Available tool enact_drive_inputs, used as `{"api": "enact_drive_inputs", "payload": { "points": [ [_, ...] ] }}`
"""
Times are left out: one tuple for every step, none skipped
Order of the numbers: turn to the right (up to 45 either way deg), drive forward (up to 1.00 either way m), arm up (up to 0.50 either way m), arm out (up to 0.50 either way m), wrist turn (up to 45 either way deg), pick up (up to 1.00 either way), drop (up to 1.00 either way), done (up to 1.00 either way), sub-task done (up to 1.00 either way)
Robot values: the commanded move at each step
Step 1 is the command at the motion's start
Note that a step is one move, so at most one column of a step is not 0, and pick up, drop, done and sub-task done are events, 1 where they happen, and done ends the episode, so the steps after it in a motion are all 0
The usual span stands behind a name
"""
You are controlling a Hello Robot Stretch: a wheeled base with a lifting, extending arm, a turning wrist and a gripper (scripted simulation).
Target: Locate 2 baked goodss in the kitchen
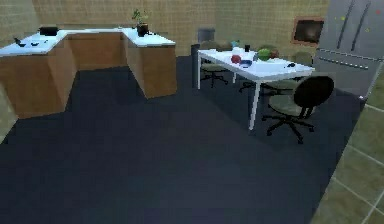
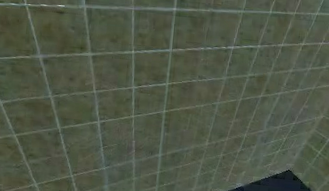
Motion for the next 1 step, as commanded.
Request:
{"api": "enact_drive_inputs", "payload": {
  "points": [
    [0.0,1.0,0.0,0.0,0.0,0.0,0.0,0.0,0.0]
  ]
}}
